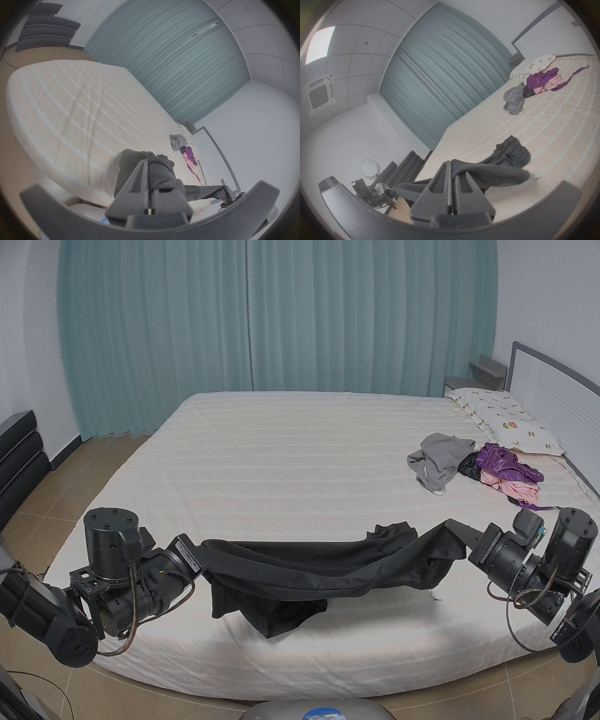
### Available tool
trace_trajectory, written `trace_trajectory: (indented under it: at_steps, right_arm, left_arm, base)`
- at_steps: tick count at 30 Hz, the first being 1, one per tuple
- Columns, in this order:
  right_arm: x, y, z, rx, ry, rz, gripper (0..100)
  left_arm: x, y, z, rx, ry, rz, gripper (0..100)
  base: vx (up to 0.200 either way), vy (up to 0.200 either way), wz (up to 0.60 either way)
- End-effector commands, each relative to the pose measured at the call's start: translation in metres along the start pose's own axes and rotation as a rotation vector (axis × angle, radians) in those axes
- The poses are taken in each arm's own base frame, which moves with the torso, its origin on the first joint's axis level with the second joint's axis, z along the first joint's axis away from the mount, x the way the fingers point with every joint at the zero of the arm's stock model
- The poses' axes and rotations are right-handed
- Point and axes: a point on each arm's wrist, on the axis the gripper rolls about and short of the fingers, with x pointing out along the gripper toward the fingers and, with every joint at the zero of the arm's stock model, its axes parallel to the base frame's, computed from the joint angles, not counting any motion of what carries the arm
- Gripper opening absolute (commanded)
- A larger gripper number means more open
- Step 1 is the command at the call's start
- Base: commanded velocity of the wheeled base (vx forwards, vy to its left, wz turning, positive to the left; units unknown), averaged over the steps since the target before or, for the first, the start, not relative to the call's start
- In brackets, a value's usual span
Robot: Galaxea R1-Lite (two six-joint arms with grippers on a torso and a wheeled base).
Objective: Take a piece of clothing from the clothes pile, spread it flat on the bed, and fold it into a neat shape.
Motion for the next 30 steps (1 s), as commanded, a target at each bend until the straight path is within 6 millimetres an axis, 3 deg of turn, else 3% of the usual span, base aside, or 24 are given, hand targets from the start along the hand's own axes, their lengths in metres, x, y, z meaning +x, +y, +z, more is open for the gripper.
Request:
trace_trajectory:
  at_steps: [1,3,4,9,13,16,20,21,25,27,30]
  right_arm:
    - [-0.038,0.018,0.019,-0.008,-0.091,0.092,0]
    - [-0.042,0.02,0.022,-0.012,-0.104,0.103,0]
    - [-0.054,0.027,0.03,-0.024,-0.145,0.135,0]
    - [-0.081,0.047,0.055,-0.069,-0.256,0.223,0]
    - [-0.086,0.069,0.094,-0.078,-0.375,0.27,0]
    - [-0.082,0.08,0.111,-0.082,-0.398,0.269,0]
    - [-0.067,0.093,0.129,-0.087,-0.384,0.271,0]
    - [-0.051,0.094,0.141,-0.091,-0.401,0.242,0]
    - [-0.033,0.093,0.152,-0.1,-0.42,0.219,0]
    - [0.021,0.081,0.152,-0.101,-0.387,0.165,0]
    - [0.055,0.07,0.15,-0.101,-0.38,0.133,0]
  left_arm:
    - [-0.031,-0.017,0.002,0.008,-0.028,-0.065,0]
    - [-0.035,-0.018,0.002,0.01,-0.029,-0.07,0]
    - [-0.048,-0.025,0.004,0.012,-0.048,-0.093,0]
    - [-0.073,-0.042,0.011,0.034,-0.111,-0.161,0]
    - [-0.077,-0.054,0.023,0.12,-0.17,-0.178,0]
    - [-0.074,-0.065,0.035,0.129,-0.21,-0.198,0]
    - [-0.058,-0.08,0.057,0.119,-0.248,-0.178,0]
    - [-0.04,-0.085,0.067,0.115,-0.256,-0.146,0]
    - [-0.023,-0.088,0.076,0.105,-0.266,-0.126,0]
    - [0.011,-0.091,0.086,0.099,-0.28,-0.108,0]
    - [0.036,-0.09,0.091,0.096,-0.285,-0.089,0]
  base:
    - [-0.2,0.0,0.0]
    - [-0.2,0.0,0.0]
    - [-0.2,0.0,0.0]
    - [-0.08,0.0,0.0]
    - [0.0,0.0,0.0]
    - [0.0,0.0,0.0]
    - [0.0,0.0,0.0]
    - [0.0,0.0,0.0]
    - [0.0,0.0,0.0]
    - [0.0,0.0,0.0]
    - [0.2,0.0,0.0]
